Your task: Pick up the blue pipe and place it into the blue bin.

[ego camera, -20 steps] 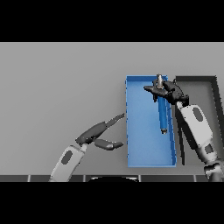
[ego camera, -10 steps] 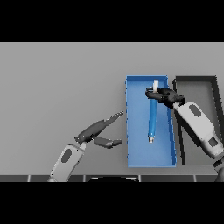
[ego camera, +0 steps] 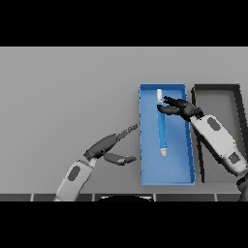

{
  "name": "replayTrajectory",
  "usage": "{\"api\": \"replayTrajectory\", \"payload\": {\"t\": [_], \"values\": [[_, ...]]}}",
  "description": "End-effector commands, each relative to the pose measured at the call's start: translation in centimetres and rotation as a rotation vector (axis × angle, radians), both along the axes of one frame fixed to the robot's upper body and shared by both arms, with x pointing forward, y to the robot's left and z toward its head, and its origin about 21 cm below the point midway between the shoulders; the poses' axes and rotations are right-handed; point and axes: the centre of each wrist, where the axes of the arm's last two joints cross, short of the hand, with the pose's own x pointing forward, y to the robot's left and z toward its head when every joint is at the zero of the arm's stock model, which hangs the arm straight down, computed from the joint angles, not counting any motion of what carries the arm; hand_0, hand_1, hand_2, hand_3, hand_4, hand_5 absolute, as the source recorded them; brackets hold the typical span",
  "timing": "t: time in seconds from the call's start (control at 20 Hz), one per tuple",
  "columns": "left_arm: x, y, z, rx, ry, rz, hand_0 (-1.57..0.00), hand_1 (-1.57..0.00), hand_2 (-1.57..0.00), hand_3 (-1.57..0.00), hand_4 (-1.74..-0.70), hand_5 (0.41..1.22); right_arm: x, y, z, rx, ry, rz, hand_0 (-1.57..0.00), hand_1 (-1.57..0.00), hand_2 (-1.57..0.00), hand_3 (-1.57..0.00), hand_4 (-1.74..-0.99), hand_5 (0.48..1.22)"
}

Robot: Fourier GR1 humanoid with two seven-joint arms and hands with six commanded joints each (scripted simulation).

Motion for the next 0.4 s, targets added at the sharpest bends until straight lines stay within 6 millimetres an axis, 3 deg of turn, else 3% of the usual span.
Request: {"api": "replayTrajectory", "payload": {"t": [0.0,0.35], "values": [[-0.03,0.15,0.08,0.002,-0.001,0.003,0.00,0.00,0.00,0.00,-0.88,0.474,0.08,0.10,-0.07,0.009,0.004,-0.002,-0.15,-0.07,-0.03,-0.01,-1.160,0.800],[0.03,-0.25,0.67,0.013,0.008,0.012,0.00,0.00,0.00,0.00,-0.89,0.480,0.21,0.35,0.25,0.016,0.000,0.005,-0.21,-0.10,-0.02,0.00,-1.152,0.798]]}}
